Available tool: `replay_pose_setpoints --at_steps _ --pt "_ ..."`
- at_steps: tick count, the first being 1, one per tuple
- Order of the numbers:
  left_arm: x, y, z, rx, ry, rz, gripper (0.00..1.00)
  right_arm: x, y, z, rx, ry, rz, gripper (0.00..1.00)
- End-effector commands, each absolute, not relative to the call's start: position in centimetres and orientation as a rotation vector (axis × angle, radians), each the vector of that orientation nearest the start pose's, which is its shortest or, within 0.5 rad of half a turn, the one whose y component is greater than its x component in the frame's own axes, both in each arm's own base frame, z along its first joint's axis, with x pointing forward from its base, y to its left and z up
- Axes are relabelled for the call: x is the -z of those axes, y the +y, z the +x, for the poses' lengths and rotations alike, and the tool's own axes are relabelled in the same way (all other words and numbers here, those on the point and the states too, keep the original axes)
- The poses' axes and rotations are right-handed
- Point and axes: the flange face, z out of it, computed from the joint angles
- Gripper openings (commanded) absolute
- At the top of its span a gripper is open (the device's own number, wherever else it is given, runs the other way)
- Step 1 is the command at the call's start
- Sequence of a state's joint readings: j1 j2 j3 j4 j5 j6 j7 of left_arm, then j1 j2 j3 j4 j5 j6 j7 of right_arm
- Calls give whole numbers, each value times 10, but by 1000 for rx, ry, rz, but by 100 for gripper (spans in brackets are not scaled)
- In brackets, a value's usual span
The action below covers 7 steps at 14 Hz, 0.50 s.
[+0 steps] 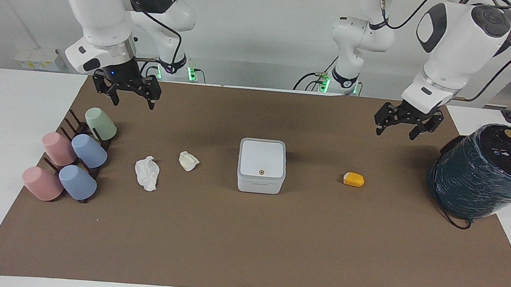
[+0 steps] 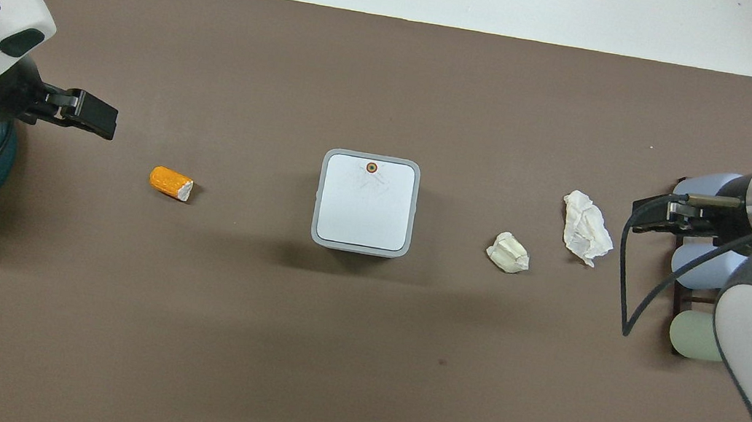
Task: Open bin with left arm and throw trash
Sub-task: 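Move the left gripper toward the white bin lid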
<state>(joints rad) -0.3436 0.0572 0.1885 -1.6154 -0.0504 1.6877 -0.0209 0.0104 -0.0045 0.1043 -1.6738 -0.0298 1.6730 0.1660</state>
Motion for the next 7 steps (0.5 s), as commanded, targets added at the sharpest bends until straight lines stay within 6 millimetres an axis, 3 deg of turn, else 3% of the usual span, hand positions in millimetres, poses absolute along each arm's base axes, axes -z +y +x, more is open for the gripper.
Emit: replay_pose_setpoints --at_steps 1,2,4,6,7 --pt "-578 -135 557 -17 242 -3182 100 -590 61 555 10 38 -3180 100" --pt "-574 -151 553 -44 266 -3180 91 -590 61 555 10 38 -3180 100" --pt "-571 -171 550 -80 80 -3252 68 -590 61 555 8 41 -3178 100" --pt "-560 -206 549 -88 -43 -3246 52 -590 61 555 8 41 -3178 100" --pt "-547 -225 551 -88 -61 -3239 36 -590 60 555 8 43 -3178 100"
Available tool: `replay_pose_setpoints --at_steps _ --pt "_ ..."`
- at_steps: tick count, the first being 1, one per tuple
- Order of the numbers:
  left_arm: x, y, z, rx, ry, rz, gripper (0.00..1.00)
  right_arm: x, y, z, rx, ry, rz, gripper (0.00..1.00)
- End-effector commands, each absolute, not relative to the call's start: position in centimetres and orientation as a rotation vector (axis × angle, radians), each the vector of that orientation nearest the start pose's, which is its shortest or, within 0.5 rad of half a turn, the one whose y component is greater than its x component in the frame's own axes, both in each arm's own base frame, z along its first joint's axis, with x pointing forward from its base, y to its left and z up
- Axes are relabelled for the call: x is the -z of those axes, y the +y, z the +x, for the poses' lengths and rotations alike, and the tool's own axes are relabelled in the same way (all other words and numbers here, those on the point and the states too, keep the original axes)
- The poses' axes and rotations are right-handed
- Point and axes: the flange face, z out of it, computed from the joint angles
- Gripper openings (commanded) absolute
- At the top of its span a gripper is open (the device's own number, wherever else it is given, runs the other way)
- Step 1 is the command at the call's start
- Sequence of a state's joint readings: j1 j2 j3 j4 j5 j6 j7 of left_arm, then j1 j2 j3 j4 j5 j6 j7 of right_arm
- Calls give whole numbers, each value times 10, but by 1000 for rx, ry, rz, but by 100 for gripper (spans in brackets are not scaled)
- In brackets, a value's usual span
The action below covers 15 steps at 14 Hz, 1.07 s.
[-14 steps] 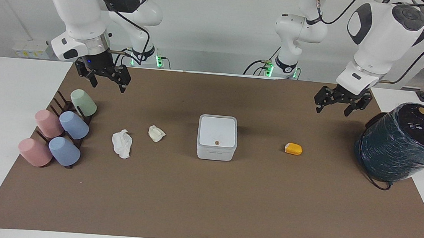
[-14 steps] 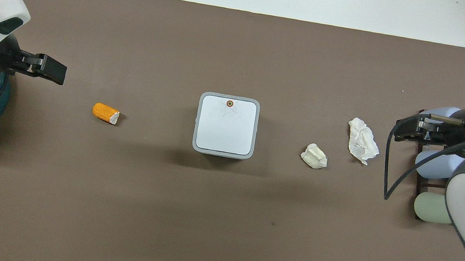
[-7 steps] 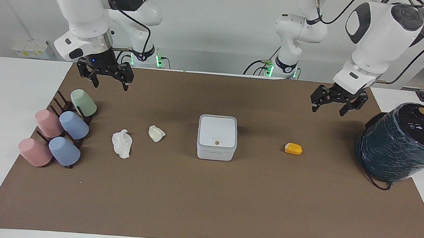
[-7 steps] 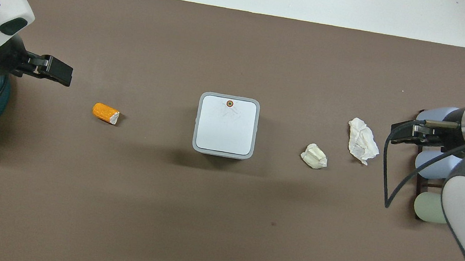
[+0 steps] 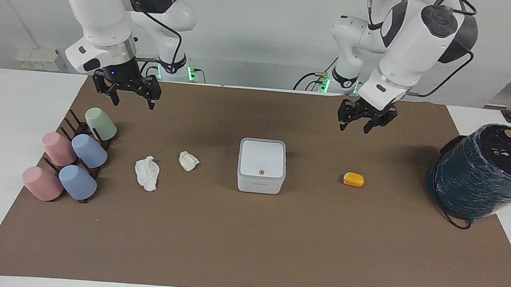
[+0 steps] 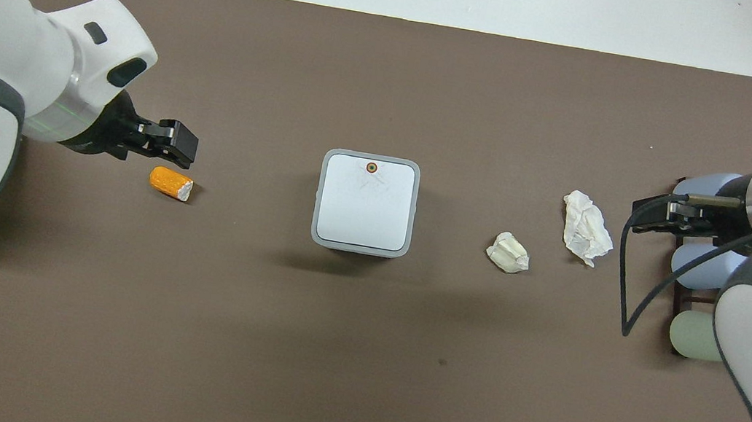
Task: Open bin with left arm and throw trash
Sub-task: 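Move the left gripper toward the white bin lid, then grasp the bin lid with the left gripper while the right gripper reaches the paper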
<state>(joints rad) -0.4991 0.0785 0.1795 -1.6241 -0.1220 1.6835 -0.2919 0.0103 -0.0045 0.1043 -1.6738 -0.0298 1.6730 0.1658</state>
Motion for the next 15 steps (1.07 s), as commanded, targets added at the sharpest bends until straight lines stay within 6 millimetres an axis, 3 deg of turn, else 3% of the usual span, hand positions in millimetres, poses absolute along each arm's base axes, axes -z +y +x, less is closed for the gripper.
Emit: replay_pose_setpoints --at_steps 1,2,5,11,13,15 --pt "-543 -236 551 -79 -66 -3241 25 -589 60 555 5 41 -3179 100" --pt "-536 -247 550 -79 -50 -3240 23 -589 60 555 5 49 -3176 100" --pt "-525 -274 547 -66 -1 -3248 1 -587 55 555 -1 73 -3171 100" --pt "-506 -307 560 57 -35 -3344 0 -556 50 561 155 68 -3157 100" --pt "-498 -319 562 75 -35 -3366 0 -534 37 567 214 100 -3149 100" --pt "-485 -333 564 84 -44 -3398 0 -498 35 571 252 103 -3141 100"
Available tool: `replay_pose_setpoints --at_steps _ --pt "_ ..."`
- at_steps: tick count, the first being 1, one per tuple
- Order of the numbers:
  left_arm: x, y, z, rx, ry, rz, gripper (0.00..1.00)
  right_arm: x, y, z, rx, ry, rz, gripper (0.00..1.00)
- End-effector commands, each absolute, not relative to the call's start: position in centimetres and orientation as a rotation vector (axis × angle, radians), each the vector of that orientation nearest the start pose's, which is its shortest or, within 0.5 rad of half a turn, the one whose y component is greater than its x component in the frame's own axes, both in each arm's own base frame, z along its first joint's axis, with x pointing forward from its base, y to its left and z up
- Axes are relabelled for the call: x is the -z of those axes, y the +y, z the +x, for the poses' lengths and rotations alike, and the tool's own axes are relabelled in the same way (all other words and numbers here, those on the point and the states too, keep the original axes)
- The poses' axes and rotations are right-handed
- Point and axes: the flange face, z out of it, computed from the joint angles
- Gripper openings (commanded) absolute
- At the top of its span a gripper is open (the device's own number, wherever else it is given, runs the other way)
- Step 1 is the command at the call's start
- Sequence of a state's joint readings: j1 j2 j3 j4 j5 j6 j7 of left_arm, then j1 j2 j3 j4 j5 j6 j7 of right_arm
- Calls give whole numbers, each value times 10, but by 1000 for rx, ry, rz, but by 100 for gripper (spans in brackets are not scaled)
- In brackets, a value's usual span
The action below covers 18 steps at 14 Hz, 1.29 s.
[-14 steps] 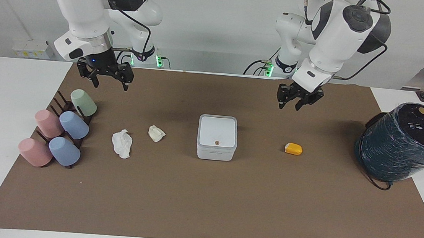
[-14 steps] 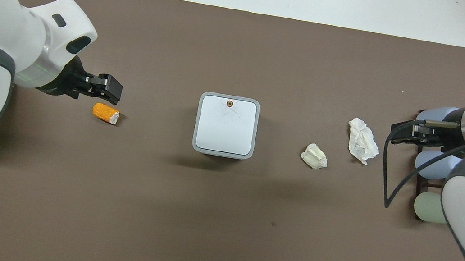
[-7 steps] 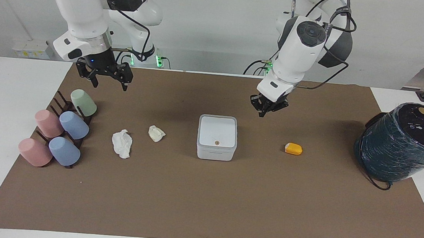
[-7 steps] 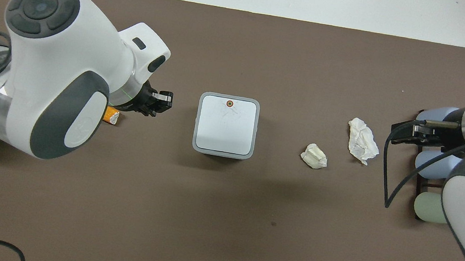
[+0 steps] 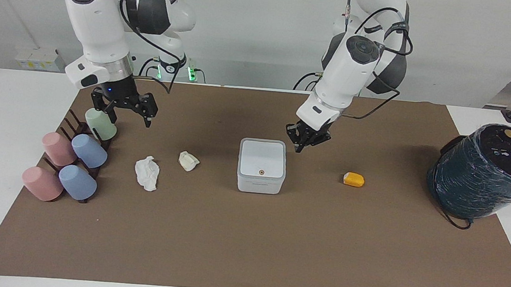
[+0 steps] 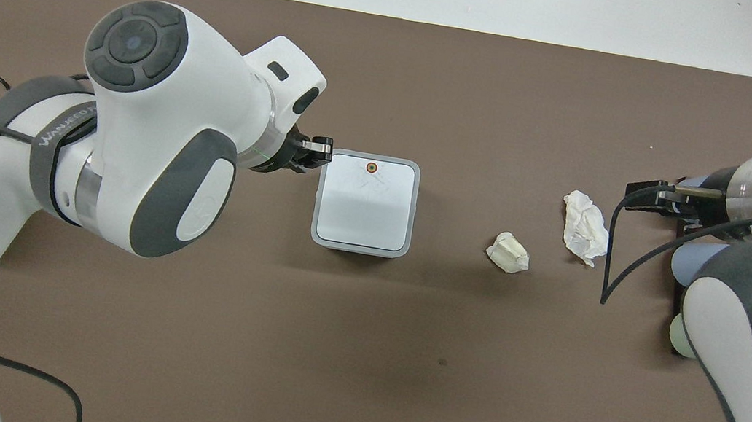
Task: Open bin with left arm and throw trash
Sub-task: 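Grasp the bin lid with the left gripper while the right gripper reaches the paper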
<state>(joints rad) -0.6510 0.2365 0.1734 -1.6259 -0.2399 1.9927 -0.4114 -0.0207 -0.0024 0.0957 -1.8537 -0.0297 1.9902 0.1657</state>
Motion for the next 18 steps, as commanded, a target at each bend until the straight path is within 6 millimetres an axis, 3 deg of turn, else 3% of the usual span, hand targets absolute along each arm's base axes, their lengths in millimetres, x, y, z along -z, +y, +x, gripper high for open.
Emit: replay_pose_setpoints --at_steps 1,3,7,9,11,14,18 --pt "-481 -341 564 95 -43 -3411 0 -481 35 575 263 104 -3136 100" --pt "-466 -355 564 94 -52 -3425 0 -447 26 587 255 131 -3130 100" --pt "-446 -368 566 127 -71 -3437 0 -388 29 615 352 118 -3100 100" --pt "-429 -380 567 139 -57 -3435 0 -364 28 610 305 96 -3117 100" --pt "-418 -390 565 157 -53 -3437 0 -332 29 588 255 96 -3123 100" --pt "-401 -397 555 107 -34 -3424 0 -308 26 575 322 94 -3109 100" --pt "-404 -397 551 27 -19 -3403 0 -301 13 569 297 144 -3113 100"
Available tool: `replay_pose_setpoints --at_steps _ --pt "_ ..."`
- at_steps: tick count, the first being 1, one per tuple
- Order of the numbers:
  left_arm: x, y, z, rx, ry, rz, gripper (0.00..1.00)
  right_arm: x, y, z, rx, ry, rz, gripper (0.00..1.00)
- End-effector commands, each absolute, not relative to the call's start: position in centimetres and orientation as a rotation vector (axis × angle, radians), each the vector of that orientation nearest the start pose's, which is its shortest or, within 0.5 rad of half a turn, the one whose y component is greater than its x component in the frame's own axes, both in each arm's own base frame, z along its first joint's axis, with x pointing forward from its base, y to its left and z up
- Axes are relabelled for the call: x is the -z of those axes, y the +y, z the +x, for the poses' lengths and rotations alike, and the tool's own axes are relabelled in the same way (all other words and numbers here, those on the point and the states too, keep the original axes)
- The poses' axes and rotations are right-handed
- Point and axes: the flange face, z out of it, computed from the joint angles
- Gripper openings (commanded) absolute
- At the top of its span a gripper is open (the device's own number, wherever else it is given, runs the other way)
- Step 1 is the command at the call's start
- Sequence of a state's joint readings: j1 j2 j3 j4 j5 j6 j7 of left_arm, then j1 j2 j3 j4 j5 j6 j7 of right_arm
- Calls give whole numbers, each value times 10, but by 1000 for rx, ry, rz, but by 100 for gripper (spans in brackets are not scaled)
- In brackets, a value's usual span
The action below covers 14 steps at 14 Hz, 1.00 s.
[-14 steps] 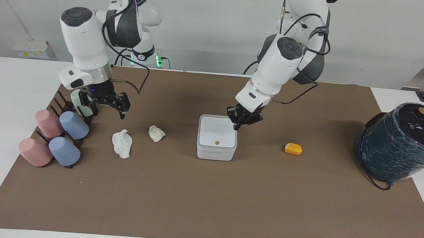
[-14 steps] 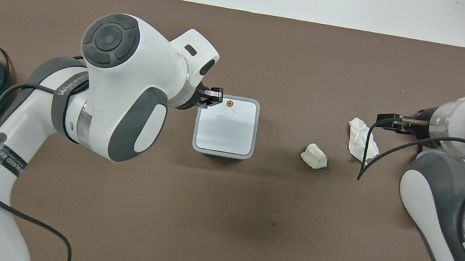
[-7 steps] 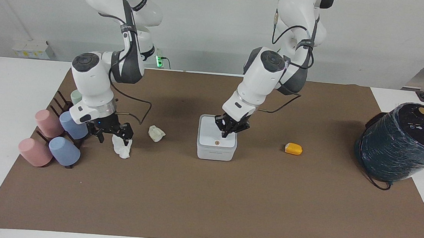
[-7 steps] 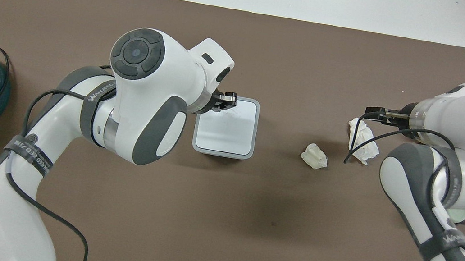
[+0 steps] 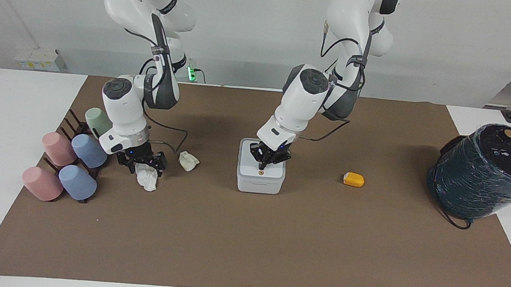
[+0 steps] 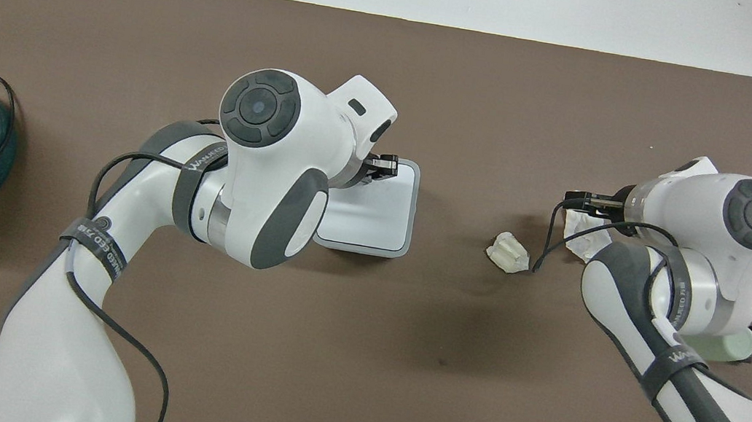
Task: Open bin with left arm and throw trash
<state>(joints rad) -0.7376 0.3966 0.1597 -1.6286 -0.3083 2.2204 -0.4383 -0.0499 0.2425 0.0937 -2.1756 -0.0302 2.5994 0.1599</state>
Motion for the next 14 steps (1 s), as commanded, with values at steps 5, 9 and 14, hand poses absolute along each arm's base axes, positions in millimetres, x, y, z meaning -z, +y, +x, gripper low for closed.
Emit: replay_pose_setpoints --at_steps 5,9,14 --pt "-476 -345 581 -145 -76 -3347 0 -295 14 563 280 136 -3116 31" --pt "-500 -279 612 -124 -180 -3298 0 -298 16 565 287 148 -3113 0" --pt "-482 -192 629 -16 31 -3279 14 -372 74 595 264 399 -3071 0"
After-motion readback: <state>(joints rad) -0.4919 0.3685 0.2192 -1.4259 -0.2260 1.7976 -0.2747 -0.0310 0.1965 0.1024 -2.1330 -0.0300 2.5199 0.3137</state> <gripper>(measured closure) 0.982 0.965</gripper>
